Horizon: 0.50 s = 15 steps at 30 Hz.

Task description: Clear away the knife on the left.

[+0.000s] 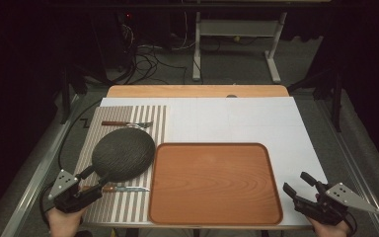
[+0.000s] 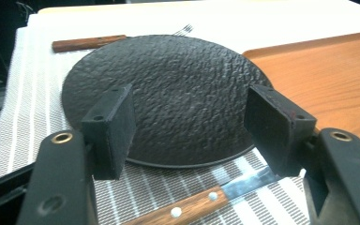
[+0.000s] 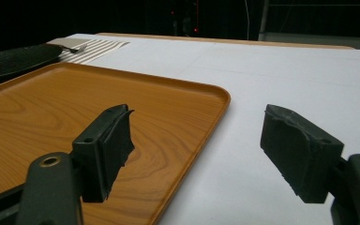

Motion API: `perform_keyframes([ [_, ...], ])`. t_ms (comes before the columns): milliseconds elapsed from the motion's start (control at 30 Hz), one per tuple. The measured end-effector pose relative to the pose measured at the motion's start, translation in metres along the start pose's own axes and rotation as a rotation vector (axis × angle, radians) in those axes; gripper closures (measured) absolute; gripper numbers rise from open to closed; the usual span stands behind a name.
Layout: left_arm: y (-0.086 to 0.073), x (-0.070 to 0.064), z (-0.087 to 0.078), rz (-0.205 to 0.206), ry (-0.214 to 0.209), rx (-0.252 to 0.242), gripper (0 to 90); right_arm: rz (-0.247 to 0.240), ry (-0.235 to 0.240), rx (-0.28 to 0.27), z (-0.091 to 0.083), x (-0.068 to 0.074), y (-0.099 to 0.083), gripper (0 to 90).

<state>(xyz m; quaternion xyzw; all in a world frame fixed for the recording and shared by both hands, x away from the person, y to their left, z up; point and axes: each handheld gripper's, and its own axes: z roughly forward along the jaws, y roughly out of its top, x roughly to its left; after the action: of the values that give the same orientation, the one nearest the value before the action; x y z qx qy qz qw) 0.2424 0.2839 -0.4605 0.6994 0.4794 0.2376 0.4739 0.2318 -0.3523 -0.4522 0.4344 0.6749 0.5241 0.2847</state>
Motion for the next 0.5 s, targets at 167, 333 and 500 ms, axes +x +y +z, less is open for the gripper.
perform_keyframes([
  [167,0.001,0.004,-0.004,-0.002,0.021,-0.011,31.9,-0.005,0.007,-0.002,0.0,0.001,0.001,25.4],
  [333,0.002,0.008,-0.008,-0.001,0.028,-0.013,31.9,-0.006,0.009,0.0,0.0,0.001,0.0,24.8],
  [500,0.001,0.017,-0.015,-0.013,0.044,-0.007,31.9,-0.014,0.019,0.001,0.001,0.001,0.0,24.1],
])
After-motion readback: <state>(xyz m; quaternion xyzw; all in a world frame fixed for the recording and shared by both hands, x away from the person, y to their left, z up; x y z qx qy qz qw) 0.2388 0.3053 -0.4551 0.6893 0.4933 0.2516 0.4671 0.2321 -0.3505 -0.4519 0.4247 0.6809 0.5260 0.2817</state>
